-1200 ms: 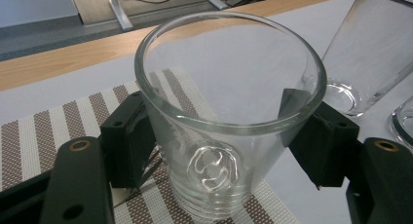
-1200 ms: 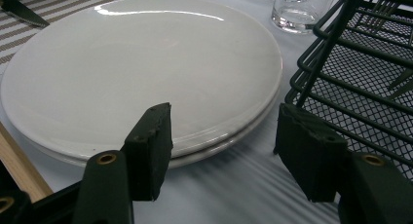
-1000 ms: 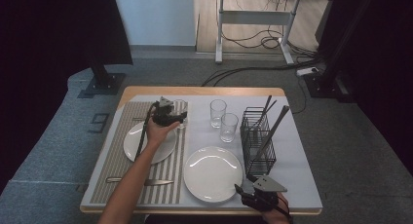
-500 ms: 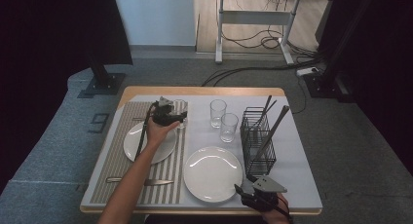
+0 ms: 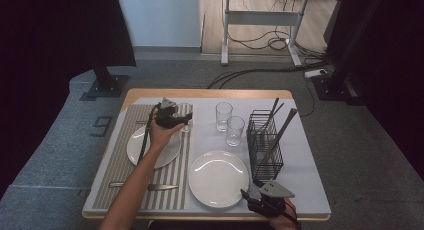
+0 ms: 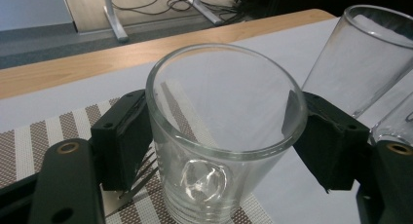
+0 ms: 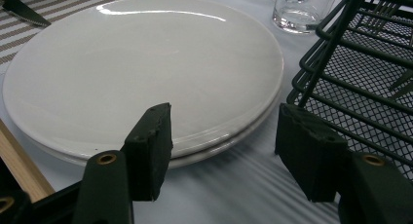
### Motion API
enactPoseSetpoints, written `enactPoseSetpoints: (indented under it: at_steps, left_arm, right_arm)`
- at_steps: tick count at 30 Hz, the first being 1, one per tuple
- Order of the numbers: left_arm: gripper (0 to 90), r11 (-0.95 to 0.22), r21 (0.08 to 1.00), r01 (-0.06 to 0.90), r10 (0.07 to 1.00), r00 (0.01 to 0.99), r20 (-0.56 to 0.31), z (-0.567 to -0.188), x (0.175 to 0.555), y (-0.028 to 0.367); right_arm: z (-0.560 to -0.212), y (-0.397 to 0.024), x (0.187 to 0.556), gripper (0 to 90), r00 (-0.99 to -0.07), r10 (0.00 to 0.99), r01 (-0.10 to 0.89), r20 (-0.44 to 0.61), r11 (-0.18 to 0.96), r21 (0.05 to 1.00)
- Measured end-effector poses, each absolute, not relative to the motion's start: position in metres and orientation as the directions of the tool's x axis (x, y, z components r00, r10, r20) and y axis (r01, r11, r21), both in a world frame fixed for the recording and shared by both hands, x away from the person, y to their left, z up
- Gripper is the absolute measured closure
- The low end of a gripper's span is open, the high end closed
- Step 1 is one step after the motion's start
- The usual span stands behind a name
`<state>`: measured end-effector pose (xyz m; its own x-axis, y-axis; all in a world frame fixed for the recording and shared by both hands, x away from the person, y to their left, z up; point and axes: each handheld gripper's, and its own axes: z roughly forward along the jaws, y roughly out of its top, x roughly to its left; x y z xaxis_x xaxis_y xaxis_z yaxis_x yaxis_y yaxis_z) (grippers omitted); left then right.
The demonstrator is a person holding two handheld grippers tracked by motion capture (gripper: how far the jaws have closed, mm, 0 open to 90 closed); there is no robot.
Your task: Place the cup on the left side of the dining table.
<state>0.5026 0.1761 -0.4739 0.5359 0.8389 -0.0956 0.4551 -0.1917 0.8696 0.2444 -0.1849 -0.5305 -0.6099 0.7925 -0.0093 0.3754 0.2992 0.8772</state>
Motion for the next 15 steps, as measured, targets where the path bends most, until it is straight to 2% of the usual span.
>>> enactPoseSetpoints:
  at_steps: [15]
  left_arm:
    - [25.1,-0.173,0.883,0.436,0.836,0.539,-0.103,-0.462,0.491,0.188]
  right_arm:
    - [-0.530,-0.183,0.243,38.6,-0.616,0.788,0.371,-0.014,0.305,0.877]
